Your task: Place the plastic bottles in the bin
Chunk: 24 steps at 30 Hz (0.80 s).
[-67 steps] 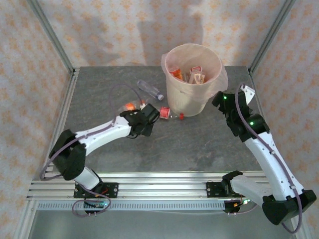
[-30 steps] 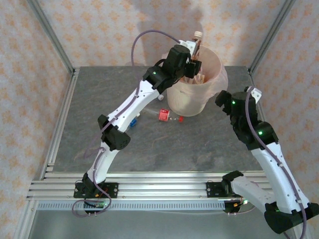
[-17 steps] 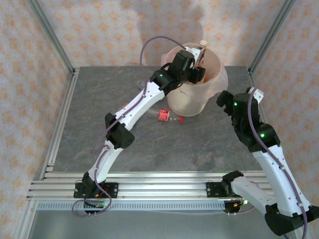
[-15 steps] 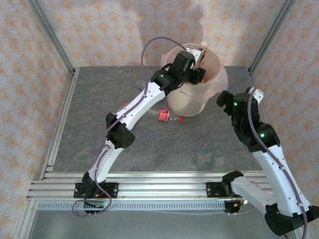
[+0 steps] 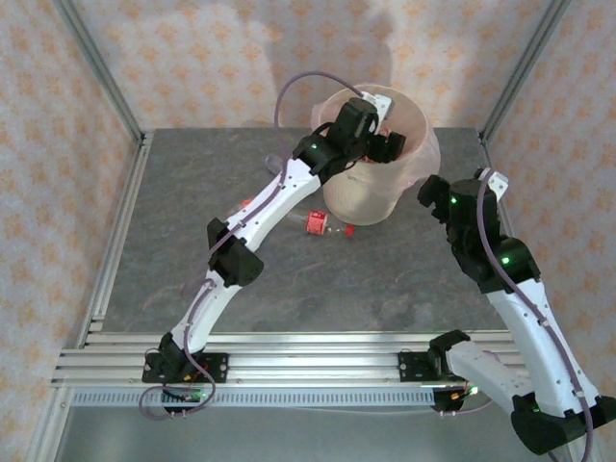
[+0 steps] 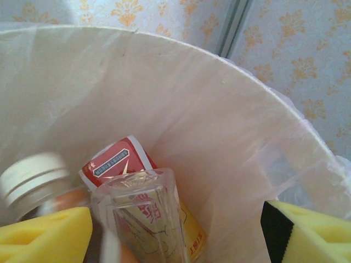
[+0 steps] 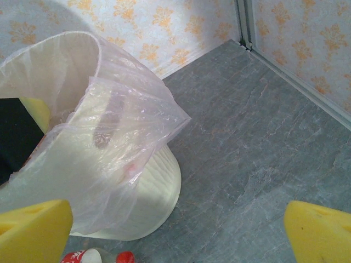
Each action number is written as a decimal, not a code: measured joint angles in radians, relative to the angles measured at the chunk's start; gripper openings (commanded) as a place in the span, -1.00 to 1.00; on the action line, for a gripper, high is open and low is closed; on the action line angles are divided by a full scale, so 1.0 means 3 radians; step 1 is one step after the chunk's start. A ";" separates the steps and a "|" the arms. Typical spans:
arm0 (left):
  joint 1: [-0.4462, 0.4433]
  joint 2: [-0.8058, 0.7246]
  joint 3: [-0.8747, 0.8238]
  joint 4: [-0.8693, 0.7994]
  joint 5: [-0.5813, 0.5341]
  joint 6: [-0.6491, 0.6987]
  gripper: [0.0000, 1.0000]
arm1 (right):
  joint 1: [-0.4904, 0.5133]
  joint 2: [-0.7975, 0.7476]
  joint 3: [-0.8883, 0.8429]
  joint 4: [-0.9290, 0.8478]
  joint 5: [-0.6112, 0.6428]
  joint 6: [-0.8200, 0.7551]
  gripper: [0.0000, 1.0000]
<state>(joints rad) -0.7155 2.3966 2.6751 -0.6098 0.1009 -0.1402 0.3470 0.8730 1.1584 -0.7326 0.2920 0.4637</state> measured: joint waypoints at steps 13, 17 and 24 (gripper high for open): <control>0.0104 -0.0145 0.0032 -0.0135 -0.0333 0.0025 0.71 | 0.0000 0.0006 0.0001 0.0005 -0.0072 -0.0066 0.98; 0.0195 -0.0497 -0.0036 -0.0251 -0.0608 0.0024 0.76 | 0.0000 0.0106 0.0058 0.0004 -0.0184 -0.0116 0.98; 0.0413 -0.1619 -0.0912 -0.0212 -0.1175 -0.0053 0.85 | 0.0029 0.0313 0.0144 0.0028 -0.0491 -0.0196 0.94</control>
<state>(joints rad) -0.5915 1.9110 2.4016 -0.6735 -0.2516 -0.1562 0.3557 0.9668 1.2015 -0.7242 0.1448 0.4049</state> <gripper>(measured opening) 0.903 0.997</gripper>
